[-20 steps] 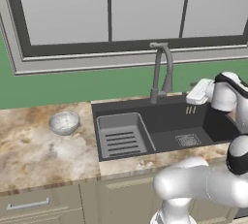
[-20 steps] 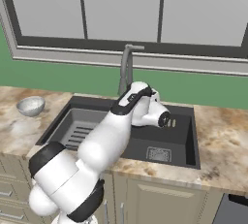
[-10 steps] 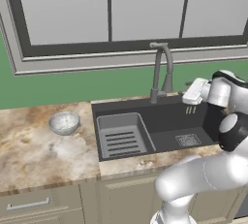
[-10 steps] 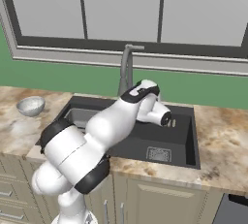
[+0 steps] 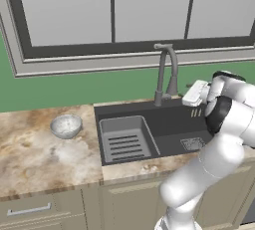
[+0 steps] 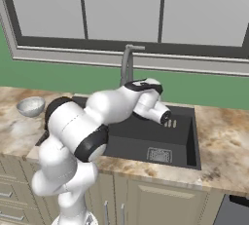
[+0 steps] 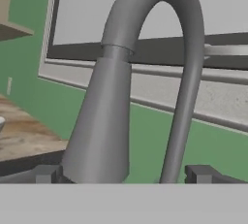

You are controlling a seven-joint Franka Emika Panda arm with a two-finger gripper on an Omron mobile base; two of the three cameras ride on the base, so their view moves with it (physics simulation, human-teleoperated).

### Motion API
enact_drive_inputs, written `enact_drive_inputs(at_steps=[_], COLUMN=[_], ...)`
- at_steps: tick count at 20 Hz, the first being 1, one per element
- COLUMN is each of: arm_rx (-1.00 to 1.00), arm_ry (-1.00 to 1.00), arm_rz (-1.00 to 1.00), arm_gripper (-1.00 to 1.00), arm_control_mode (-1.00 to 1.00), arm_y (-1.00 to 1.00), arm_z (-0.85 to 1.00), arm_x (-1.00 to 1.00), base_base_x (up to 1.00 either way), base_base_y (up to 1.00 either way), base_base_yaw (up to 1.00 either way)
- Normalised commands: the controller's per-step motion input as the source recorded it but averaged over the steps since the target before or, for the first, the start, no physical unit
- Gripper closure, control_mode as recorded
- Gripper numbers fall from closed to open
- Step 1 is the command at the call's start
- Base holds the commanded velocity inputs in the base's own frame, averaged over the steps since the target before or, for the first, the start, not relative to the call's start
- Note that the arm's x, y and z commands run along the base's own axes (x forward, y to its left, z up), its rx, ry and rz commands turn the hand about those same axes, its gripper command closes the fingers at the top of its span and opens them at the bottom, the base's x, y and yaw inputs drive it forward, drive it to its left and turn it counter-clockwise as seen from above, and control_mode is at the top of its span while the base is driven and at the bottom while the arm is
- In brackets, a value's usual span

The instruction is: Rinse each bowl for a few seconds and place them down in the sink or on the counter.

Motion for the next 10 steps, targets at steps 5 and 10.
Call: enact_drive_inputs(at_steps=[5,10], arm_rx=[0.02,0.02], arm_ry=[0.01,0.0], arm_rz=[0.07,0.04], arm_gripper=[-1.0,-1.0], arm_control_mode=[-1.0,-1.0], arm_y=[-0.27,-0.1], arm_z=[-0.16,-0.12], arm_x=[0.19,0.31], base_base_x=[0.0,0.0], base_base_y=[0.0,0.0], base_base_yaw=[0.0,0.0])
